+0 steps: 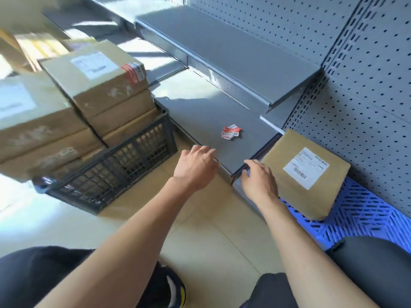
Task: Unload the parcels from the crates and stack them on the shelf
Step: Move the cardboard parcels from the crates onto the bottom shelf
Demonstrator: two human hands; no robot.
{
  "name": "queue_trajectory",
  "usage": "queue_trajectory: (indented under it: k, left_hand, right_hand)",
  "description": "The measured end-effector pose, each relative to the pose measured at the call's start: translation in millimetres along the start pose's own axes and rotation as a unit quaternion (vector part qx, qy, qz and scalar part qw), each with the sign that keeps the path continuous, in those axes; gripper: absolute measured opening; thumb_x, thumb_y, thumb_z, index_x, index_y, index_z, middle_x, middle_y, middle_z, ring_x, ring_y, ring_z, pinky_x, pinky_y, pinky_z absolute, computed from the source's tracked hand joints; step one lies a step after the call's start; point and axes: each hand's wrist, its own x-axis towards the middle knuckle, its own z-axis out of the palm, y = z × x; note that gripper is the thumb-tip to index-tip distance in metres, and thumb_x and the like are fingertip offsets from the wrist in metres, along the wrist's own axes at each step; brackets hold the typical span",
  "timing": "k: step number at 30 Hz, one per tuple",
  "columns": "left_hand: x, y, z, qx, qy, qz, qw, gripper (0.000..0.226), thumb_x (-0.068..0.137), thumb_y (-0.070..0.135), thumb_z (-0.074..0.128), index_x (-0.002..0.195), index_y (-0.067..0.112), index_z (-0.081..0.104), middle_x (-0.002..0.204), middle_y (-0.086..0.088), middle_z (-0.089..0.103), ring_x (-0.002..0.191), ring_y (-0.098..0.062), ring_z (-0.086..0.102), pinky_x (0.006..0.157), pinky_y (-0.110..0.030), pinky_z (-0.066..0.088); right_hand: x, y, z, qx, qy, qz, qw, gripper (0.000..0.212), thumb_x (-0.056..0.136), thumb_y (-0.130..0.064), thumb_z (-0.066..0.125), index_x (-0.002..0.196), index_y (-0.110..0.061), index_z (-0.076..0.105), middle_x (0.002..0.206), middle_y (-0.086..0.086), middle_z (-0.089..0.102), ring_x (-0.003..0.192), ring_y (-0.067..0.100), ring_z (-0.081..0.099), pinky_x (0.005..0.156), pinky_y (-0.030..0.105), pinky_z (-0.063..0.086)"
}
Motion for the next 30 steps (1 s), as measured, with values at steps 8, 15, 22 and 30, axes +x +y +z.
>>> queue_trajectory:
  k: [8,15,22,30]
  left_hand:
    - [-74,-110,-70,0.005,0.054,-0.130,0.990,0.044,0.104,0.043,0.044,0.139,0.020,0.053,0.143,0.001,0.055,0.135,-0.026,0.044,0.101,-0.046,0.042]
    - [-127,-158,-107,-0.020,0.103,-0.206,0.973,0.049,0.104,0.047,0.045,0.147,0.024,0.048,0.149,0.004,0.051,0.139,-0.023,0.041,0.105,-0.046,0.039]
    - [-170,-209,-149,-0.009,0.141,-0.276,0.951,0.049,0.101,0.045,0.049,0.146,0.026,0.051,0.149,0.002,0.053,0.137,-0.025,0.046,0.105,-0.052,0.044]
    - [-181,-278,-159,0.000,0.174,-0.338,0.925,0.050,0.100,0.040,0.051,0.147,0.027,0.048,0.153,0.001,0.046,0.143,-0.025,0.033,0.109,-0.050,0.035]
  right_hand:
    - [-8,-149,3,0.027,-0.028,-0.156,0.987,0.041,0.100,-0.018,0.050,0.141,-0.013,0.055,0.145,0.007,0.054,0.134,0.030,0.043,0.109,0.037,0.036]
    - [-11,-232,-3,0.030,-0.090,-0.241,0.966,0.047,0.101,-0.025,0.051,0.148,-0.018,0.048,0.151,0.005,0.049,0.139,0.029,0.041,0.113,0.041,0.036]
    - [-4,-305,0,0.008,-0.138,-0.336,0.932,0.049,0.100,-0.028,0.052,0.149,-0.024,0.045,0.152,-0.001,0.048,0.138,0.027,0.042,0.109,0.043,0.039]
    - [7,-365,50,0.098,-0.082,-0.366,0.922,0.037,0.099,-0.020,0.055,0.135,-0.023,0.061,0.139,0.000,0.061,0.131,0.024,0.052,0.106,0.039,0.045]
